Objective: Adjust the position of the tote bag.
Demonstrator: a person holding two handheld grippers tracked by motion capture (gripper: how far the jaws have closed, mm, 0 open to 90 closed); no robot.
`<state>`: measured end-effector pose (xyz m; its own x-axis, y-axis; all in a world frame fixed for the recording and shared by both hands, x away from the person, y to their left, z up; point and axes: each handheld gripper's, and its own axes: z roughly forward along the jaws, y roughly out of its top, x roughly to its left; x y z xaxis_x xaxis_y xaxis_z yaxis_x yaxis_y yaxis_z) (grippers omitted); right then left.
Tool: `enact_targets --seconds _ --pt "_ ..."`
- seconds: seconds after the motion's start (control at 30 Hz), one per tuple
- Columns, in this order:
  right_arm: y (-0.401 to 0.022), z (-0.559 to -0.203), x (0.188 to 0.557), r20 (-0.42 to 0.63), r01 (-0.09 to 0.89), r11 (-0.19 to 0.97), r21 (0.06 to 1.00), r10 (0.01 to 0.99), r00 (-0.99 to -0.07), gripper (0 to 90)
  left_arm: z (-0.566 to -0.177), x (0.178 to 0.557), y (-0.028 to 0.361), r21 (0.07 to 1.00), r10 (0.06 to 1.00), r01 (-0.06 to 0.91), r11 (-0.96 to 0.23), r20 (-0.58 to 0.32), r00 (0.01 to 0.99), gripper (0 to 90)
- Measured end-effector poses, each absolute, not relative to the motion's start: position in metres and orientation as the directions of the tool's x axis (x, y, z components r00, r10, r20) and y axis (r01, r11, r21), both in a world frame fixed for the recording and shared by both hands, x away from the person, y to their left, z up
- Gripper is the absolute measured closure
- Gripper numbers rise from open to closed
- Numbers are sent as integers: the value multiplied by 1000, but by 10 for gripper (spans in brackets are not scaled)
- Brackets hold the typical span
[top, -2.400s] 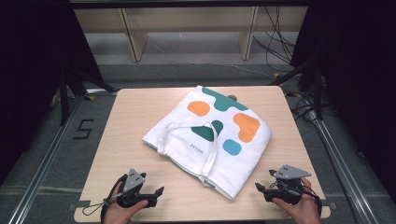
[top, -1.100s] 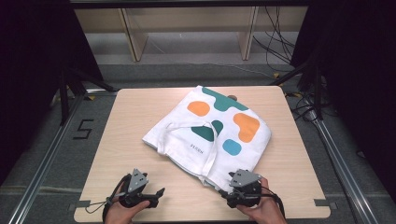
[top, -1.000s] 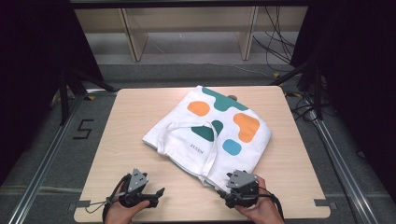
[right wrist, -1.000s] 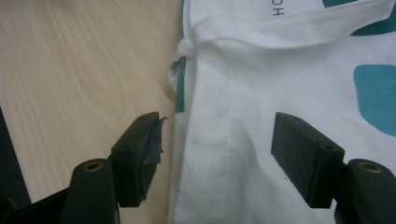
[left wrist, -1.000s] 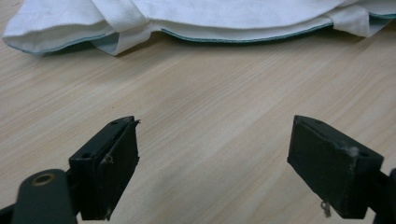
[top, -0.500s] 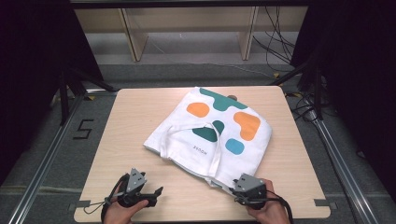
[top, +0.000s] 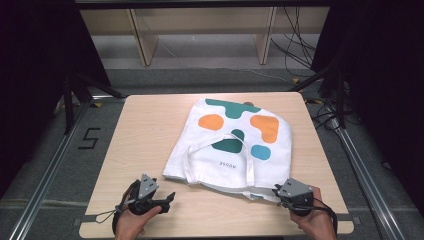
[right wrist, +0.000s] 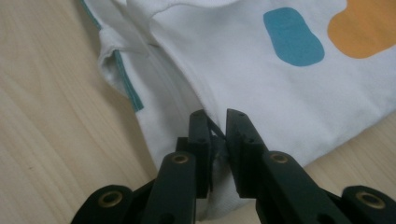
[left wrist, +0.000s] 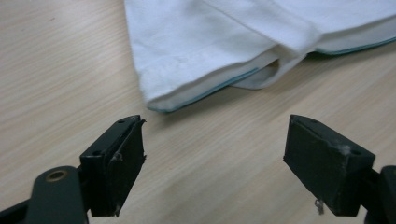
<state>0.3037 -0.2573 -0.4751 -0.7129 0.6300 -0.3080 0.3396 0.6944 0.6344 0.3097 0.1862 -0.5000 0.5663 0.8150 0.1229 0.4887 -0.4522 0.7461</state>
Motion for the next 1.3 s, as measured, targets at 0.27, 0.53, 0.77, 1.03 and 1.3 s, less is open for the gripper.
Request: enact_targets --seconds 0.27,0.53,0.77,1.03,1.3 --pt "-266 -472 311 -311 343 681 647 646 -697 813 -508 340 187 741 836 506 -442 136 532 226" --pt "-277 -471 316 -323 345 673 654 661 -678 811 -512 347 183 727 817 497 -473 151 557 233" --pt "-277 -472 317 -322 343 673 655 660 -679 808 -516 356 178 735 814 486 -473 153 561 252" --pt "-277 -475 318 -314 353 676 647 658 -684 761 -515 364 166 754 733 340 -562 264 627 431" --pt "-273 -487 318 -318 396 711 581 646 -694 672 -513 358 155 730 679 261 -632 360 640 734"
